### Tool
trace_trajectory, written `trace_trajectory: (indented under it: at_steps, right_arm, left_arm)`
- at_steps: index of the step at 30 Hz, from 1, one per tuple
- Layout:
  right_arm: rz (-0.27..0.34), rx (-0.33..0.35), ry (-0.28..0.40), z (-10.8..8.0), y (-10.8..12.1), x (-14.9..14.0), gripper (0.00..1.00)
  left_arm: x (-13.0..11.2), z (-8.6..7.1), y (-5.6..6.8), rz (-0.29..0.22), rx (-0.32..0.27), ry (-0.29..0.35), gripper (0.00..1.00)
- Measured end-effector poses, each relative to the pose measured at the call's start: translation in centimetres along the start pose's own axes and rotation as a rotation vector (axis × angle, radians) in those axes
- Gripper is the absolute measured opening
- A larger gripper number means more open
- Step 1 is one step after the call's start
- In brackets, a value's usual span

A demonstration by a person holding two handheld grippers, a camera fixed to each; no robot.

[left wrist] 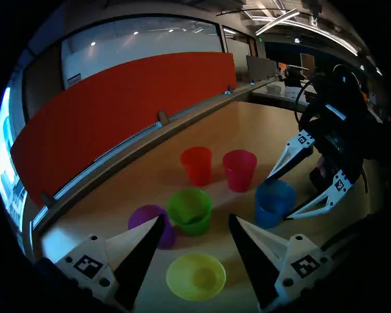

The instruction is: Pour water

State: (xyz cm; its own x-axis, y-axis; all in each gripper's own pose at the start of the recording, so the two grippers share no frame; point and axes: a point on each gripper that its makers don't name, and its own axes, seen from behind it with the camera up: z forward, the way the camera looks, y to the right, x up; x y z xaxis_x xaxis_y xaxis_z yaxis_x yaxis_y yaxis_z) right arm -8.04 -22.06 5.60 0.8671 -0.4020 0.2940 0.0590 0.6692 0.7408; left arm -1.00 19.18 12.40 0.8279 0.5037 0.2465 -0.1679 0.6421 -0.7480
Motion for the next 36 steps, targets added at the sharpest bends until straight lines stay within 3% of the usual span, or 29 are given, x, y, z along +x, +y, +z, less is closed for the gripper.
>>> trace_trajectory:
  at_steps: [16, 36]
  right_arm:
    - [-0.018, 0.006, -0.024, 0.79, -0.17, 0.21, 1.00]
    - [-0.023, 0.018, -0.020, 0.66, -0.45, 0.22, 0.92]
  left_arm:
    - [0.37, -0.19, 0.17, 0.013, 0.000, 0.008, 0.90]
    - [0.00, -0.24, -0.01, 0.014, 0.005, 0.005, 0.90]
